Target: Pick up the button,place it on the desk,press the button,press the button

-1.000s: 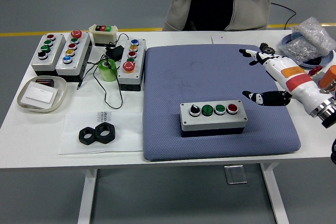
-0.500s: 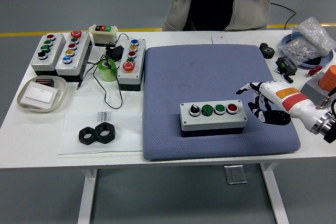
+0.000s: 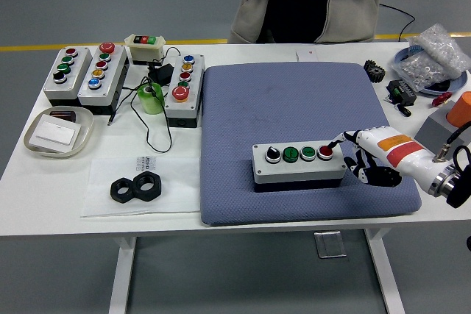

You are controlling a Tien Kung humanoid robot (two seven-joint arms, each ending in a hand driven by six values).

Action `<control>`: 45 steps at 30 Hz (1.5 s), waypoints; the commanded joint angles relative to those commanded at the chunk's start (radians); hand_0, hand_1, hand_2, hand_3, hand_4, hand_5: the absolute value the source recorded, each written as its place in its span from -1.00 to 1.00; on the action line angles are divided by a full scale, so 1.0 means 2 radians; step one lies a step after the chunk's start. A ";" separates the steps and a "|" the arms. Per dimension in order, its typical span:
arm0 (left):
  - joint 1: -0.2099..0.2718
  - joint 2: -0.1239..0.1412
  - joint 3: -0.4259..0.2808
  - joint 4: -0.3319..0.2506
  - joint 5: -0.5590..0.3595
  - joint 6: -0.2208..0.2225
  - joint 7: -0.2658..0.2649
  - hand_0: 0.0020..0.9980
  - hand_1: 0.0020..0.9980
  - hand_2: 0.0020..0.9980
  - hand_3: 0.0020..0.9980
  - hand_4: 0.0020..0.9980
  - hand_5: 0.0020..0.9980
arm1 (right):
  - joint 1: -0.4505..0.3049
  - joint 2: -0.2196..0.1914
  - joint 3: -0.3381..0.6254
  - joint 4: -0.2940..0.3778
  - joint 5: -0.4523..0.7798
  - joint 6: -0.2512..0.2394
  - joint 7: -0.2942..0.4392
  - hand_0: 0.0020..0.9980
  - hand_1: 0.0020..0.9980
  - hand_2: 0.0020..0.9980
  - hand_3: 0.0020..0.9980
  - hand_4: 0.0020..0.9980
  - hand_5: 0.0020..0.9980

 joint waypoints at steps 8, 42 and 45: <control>-0.001 0.000 0.001 0.000 -0.001 0.000 0.000 0.45 0.65 0.70 0.65 0.24 1.00 | 0.003 0.005 -0.009 -0.005 -0.006 0.002 -0.006 -0.35 -0.82 -0.58 0.42 -0.14 -1.00; -0.002 0.000 0.001 0.000 -0.003 0.000 -0.001 0.45 0.65 0.70 0.65 0.25 1.00 | 0.011 0.013 -0.030 -0.014 -0.015 0.010 -0.017 -0.35 -0.82 -0.58 0.44 -0.14 -1.00; -0.001 0.000 0.000 0.000 -0.001 0.000 0.000 0.45 0.65 0.70 0.65 0.25 1.00 | 0.007 0.011 -0.019 -0.005 -0.012 -0.006 -0.013 -0.35 -0.82 -0.58 0.44 -0.14 -1.00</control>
